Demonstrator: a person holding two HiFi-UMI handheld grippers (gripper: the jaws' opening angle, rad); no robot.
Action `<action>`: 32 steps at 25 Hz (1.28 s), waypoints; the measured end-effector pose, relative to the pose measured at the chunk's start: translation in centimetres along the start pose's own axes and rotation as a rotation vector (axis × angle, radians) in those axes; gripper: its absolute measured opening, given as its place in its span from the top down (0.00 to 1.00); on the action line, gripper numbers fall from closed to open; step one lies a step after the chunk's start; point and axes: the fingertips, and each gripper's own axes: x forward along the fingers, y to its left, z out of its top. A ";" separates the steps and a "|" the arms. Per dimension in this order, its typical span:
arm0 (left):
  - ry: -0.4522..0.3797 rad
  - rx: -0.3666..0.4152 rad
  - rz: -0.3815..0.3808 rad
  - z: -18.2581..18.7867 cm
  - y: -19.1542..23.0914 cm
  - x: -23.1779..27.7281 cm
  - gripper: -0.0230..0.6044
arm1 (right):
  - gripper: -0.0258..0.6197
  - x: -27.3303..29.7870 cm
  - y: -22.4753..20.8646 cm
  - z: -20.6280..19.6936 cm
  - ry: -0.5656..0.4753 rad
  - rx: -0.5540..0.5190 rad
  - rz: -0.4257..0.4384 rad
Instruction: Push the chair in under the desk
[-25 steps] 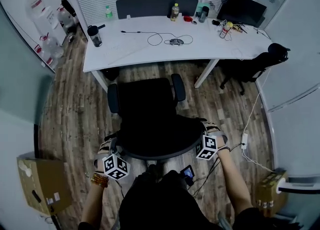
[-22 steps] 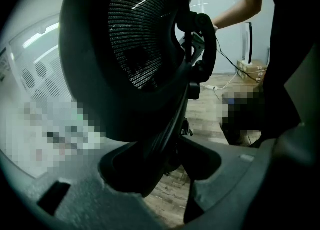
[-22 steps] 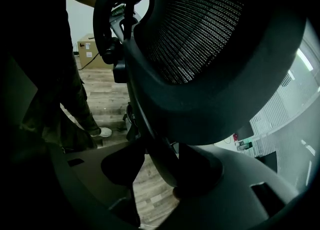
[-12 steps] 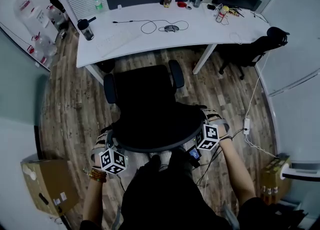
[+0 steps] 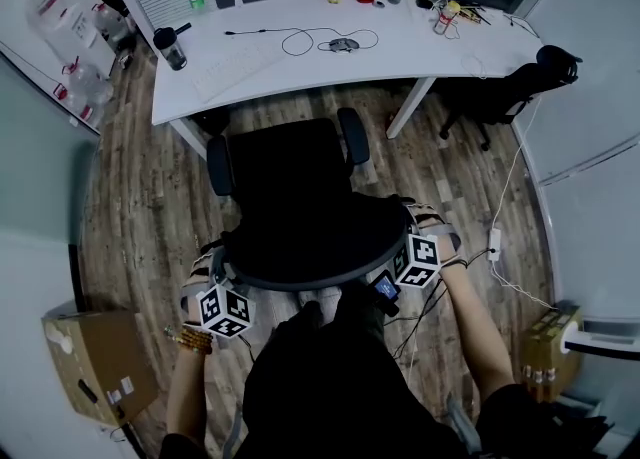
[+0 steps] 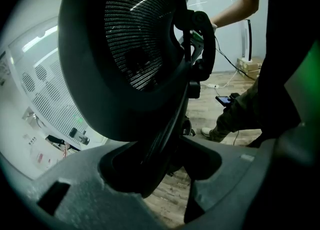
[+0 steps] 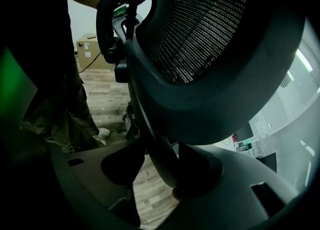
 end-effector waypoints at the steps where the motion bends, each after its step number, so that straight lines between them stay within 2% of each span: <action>1: 0.001 0.000 -0.001 0.0 0.0 0.1 0.59 | 0.63 -0.1 -0.1 0.1 -0.002 -0.001 -0.001; 32: -0.002 0.000 0.025 0.6 4.2 2.5 0.57 | 0.63 2.6 -4.0 0.5 0.013 0.002 -0.012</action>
